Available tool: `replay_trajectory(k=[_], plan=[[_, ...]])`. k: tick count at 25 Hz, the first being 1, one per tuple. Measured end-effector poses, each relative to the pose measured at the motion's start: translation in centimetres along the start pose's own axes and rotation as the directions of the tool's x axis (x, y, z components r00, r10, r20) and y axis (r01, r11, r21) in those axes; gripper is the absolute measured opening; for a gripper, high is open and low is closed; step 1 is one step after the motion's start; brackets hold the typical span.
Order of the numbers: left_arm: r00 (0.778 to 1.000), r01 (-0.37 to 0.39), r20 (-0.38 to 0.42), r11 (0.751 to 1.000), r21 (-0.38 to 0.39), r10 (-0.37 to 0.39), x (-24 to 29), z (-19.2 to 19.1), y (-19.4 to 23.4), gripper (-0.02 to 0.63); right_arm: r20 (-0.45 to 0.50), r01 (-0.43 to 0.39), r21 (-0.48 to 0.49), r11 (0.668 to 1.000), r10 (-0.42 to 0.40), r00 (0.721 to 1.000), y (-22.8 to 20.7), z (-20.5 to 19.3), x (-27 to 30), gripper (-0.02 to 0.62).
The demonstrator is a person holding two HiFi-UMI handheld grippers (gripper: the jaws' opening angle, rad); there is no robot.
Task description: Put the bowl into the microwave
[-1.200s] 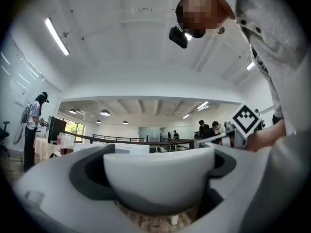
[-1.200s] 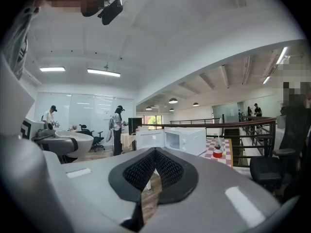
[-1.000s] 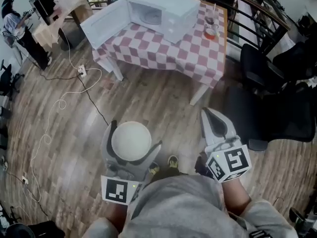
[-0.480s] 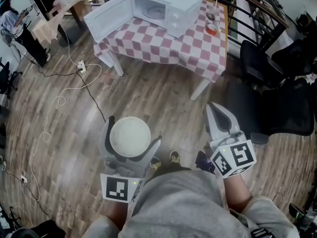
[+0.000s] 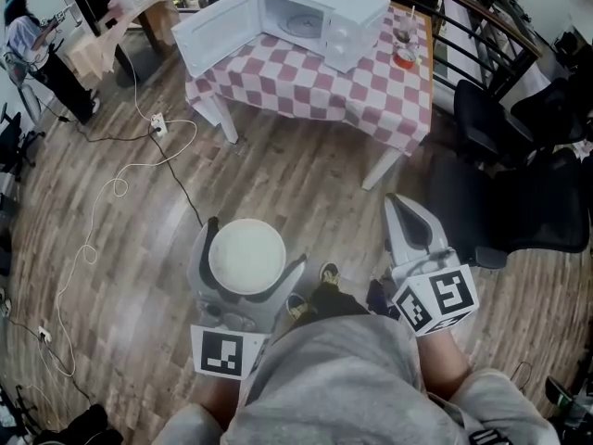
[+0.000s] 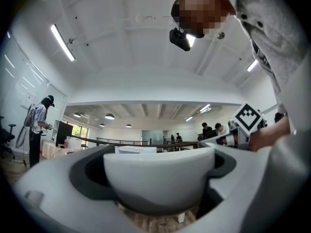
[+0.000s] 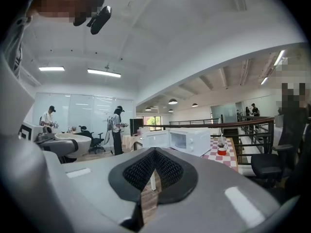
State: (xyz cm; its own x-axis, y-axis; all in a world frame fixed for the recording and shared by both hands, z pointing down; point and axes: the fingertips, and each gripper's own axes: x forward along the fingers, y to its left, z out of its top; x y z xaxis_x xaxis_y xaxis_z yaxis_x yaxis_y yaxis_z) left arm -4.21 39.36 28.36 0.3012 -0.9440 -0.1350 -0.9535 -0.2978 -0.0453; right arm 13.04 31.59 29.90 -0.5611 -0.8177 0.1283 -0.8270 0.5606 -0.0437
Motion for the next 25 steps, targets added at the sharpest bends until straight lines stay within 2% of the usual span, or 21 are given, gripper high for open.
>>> replay_trajectory(k=[4, 9, 13, 25], plan=[[0.999, -0.014, 0.037, 1.000, 0.007, 0.013, -0.2, 0.5, 0.8, 0.540, 0.005, -0.003, -0.018, 1.000, 0.003, 1.000, 0.9, -0.2, 0.0, -0.003], [1.000, 0.009, 0.029, 1.000, 0.006, -0.009, 0.0, 0.0, 0.5, 0.540, 0.006, 0.009, -0.015, 1.000, -0.009, 1.000, 0.7, -0.5, -0.2, -0.003], [0.997, 0.014, 0.079, 1.000, 0.002, -0.014, 0.5, 0.7, 0.6, 0.540, 0.009, 0.017, -0.017, 1.000, -0.017, 1.000, 0.4, -0.6, 0.1, -0.003], [0.999, 0.015, 0.035, 1.000, -0.001, -0.015, 3.4, -0.8, 1.5, 0.540, -0.005, -0.001, -0.011, 1.000, 0.001, 1.000, -1.5, -1.0, 3.1, -0.003]])
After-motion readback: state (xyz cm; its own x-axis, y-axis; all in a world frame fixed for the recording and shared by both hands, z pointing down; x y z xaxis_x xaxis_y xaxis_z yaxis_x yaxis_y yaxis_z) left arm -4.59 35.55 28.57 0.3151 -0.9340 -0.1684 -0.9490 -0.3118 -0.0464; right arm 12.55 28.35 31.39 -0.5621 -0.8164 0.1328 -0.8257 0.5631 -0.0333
